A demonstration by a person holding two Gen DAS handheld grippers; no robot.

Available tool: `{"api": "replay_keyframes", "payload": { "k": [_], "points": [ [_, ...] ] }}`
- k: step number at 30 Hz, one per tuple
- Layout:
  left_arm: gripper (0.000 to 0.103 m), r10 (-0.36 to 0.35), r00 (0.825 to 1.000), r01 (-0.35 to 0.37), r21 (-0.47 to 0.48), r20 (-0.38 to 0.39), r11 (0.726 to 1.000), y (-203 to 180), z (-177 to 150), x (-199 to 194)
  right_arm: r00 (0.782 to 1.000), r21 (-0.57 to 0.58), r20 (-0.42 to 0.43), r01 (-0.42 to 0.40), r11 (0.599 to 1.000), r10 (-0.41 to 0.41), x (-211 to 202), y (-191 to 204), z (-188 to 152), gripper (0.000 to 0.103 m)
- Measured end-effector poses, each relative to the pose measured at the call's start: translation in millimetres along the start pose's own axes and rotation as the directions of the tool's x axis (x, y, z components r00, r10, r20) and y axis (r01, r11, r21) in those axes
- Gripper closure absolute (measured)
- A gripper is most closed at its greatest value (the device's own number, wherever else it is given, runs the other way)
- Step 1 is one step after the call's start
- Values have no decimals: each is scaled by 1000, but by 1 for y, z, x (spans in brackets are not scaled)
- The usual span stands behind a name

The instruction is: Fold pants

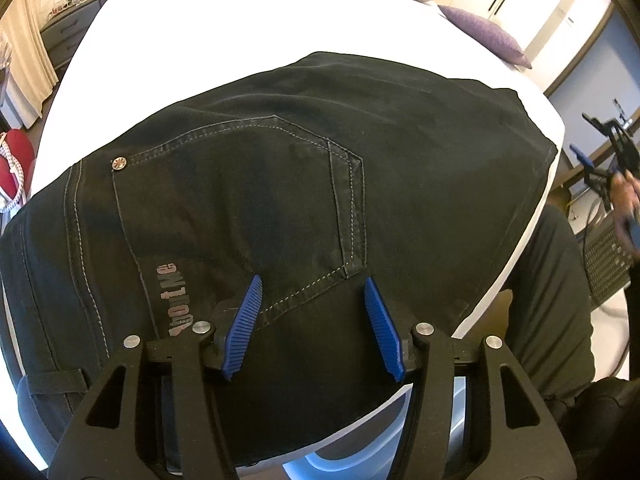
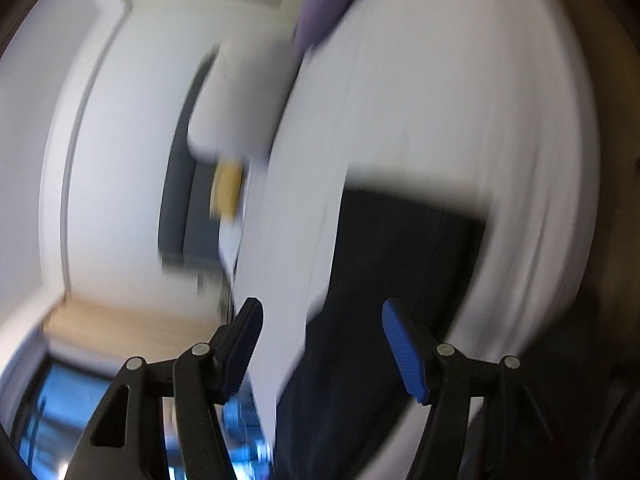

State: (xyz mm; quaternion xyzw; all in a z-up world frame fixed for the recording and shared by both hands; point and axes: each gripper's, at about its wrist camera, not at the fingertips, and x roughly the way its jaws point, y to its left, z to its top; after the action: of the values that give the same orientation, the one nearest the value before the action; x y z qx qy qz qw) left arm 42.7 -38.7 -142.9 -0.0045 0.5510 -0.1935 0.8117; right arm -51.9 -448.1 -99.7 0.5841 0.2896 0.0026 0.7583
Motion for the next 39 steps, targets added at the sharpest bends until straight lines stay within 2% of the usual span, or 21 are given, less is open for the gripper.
{"api": "replay_keyframes", "payload": {
  "k": [3, 4, 7, 10, 12, 14, 20, 21, 22, 23, 26, 28, 30, 32, 34, 36, 39],
  "points": [
    [51, 5, 1000, -5, 14, -6, 1000, -1, -1, 1, 987, 55, -159, -10, 998, 19, 39, 0, -77, 47],
    [51, 5, 1000, -4, 17, -8, 1000, -2, 1, 1, 981, 70, -193, -8, 998, 21, 46, 1, -81, 48],
    [51, -3, 1000, 3, 17, -5, 1000, -1, 2, 2, 953, 49, -303, 26, 998, -10, 83, 6, -131, 49],
    [51, -13, 1000, 13, 8, 5, 1000, 2, -1, 1, 935, 81, -353, 54, 995, -22, 99, 0, -166, 49],
    [51, -15, 1000, 15, 4, 9, 1000, 3, -2, 0, 929, 74, -367, 80, 994, -48, 116, 6, -173, 49],
    [51, -18, 1000, 18, 1, 12, 1000, 5, -3, 0, 923, 73, -380, 92, 993, -58, 117, 1, -172, 49],
    [51, -20, 1000, 20, -2, 19, 1000, 6, -5, 0, 920, 103, -389, 101, 990, -54, 114, 0, -121, 49],
    [51, -19, 1000, 19, -2, 19, 1000, 6, -5, 0, 921, 106, -387, 97, 990, -49, 116, -1, -118, 57],
    [51, -18, 1000, 18, -2, 19, 1000, 6, -5, 0, 921, 107, -386, 91, 990, -43, 113, 9, -115, 83],
    [50, -16, 1000, 16, 0, 18, 1000, 5, -5, -1, 920, 104, -390, 81, 991, -34, 118, 8, -116, 96],
    [50, -16, 1000, 16, 3, 12, 1000, 5, -4, -2, 927, 138, -376, 72, 988, -15, 92, -13, -105, 97],
    [50, -19, 1000, 19, 9, 7, 1000, 5, -3, -2, 933, 93, -357, 85, 992, -46, 79, -13, -108, 98],
    [51, -27, 1000, 26, 7, 7, 1000, 6, -4, -3, 937, 104, -341, 113, 988, -71, 69, -24, -108, 99],
    [50, -28, 1000, 28, 8, 5, 1000, 6, -3, -3, 940, 157, -337, 105, 982, -47, 69, -39, -108, 99],
    [50, -22, 1000, 22, 13, 0, 1000, 6, -3, -2, 940, 142, -336, 105, 984, -52, 69, -38, -105, 97],
    [50, -20, 1000, 21, 18, -4, 1000, 6, -2, -3, 943, 124, -332, 78, 989, -32, 69, -29, -101, 88],
    [50, -26, 1000, 26, 3, -4, 1000, 6, -1, -4, 937, 131, -349, 45, 990, 3, 72, -24, -97, 57]
  ]
}}
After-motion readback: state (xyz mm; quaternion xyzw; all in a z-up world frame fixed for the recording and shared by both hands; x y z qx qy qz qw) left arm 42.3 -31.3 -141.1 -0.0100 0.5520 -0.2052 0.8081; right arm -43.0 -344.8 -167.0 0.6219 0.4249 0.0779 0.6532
